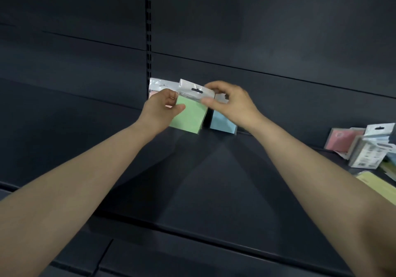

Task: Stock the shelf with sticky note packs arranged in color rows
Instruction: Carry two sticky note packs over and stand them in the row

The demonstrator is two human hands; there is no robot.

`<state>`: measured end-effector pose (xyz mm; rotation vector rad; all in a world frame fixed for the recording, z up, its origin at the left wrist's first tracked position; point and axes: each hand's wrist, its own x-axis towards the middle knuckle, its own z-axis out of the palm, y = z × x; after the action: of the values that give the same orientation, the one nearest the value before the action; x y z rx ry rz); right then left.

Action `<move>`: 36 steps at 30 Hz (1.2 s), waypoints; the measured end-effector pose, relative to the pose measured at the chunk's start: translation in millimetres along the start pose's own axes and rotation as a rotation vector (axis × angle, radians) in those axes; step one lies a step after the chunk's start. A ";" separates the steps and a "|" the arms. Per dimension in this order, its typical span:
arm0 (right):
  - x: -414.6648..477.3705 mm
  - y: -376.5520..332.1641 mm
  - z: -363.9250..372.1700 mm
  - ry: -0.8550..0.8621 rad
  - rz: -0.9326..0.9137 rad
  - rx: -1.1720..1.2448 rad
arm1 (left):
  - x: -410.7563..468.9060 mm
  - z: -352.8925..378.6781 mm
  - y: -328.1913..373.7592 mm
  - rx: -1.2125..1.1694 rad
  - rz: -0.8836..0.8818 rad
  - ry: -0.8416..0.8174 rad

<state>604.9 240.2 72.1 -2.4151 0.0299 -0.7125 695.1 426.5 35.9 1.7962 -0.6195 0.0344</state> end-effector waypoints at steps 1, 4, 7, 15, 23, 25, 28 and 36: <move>-0.5 -0.6 3.1 -0.071 0.007 0.042 | -1.0 0.1 1.9 -0.015 0.002 -0.008; -0.1 3.2 13.4 -0.131 0.052 0.143 | -3.5 0.7 5.1 -0.024 0.018 -0.031; 2.9 6.5 17.6 -0.136 0.090 0.105 | -2.9 -5.4 1.5 0.036 0.017 -0.064; 9.5 12.9 13.0 -0.107 0.226 0.002 | 23.5 -55.9 -39.5 0.746 0.414 -0.007; 10.4 7.4 43.6 -0.020 0.336 -0.037 | 44.6 -66.8 -74.3 1.052 0.678 -0.158; 13.0 6.4 48.3 -0.009 0.346 -0.023 | 46.4 -64.4 -77.4 1.046 0.710 -0.164; 17.4 7.5 55.0 0.011 0.346 -0.068 | 50.2 -61.7 -79.3 1.045 0.720 -0.172; 17.3 5.1 78.3 0.223 0.071 -0.567 | 58.6 -56.3 -83.3 1.092 0.688 -0.199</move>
<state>659.4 276.2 25.4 -2.8275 0.4621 -1.0474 796.8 469.6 -0.4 2.5176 -1.5394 0.8002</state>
